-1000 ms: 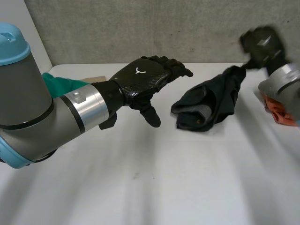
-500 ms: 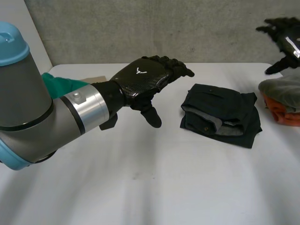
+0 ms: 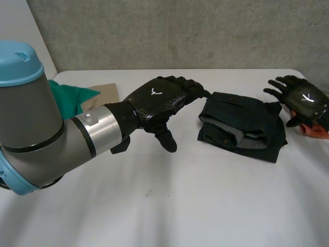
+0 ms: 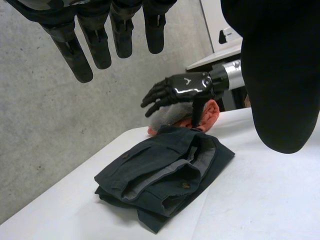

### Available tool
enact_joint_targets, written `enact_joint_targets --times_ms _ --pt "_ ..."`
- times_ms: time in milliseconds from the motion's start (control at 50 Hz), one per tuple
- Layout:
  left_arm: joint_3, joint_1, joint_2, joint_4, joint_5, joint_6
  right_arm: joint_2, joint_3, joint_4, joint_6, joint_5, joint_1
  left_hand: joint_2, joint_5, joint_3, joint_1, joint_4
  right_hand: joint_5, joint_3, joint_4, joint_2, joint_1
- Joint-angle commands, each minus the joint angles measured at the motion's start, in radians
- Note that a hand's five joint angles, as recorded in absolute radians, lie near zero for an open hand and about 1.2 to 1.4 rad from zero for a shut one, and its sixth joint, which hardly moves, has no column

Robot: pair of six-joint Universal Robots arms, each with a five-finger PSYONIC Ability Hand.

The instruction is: Fold the laundry.

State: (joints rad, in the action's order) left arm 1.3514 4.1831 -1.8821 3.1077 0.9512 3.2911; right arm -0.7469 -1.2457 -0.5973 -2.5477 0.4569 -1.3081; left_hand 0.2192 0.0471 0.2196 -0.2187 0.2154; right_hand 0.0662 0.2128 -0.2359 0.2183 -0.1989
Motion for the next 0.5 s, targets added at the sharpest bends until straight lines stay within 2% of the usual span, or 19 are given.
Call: enact_joint_targets --times_ms 20,200,500 --pt "-0.001 0.000 -0.002 0.000 0.000 0.001 0.066 0.028 -0.001 0.040 -0.001 -0.003 0.009 0.007 0.009 -0.010 0.013 -0.066 -0.038 0.061 -0.044 0.024" --pt "-0.003 0.000 -0.019 0.000 0.000 0.001 0.100 0.028 -0.001 0.076 -0.006 -0.013 0.009 0.007 0.009 -0.010 0.013 -0.066 -0.038 0.061 -0.044 0.024" --pt "-0.003 0.005 -0.023 0.000 0.000 0.001 0.074 -0.024 0.016 0.109 -0.010 -0.125 0.012 0.010 0.011 -0.012 0.016 -0.066 -0.038 0.061 -0.044 0.024"
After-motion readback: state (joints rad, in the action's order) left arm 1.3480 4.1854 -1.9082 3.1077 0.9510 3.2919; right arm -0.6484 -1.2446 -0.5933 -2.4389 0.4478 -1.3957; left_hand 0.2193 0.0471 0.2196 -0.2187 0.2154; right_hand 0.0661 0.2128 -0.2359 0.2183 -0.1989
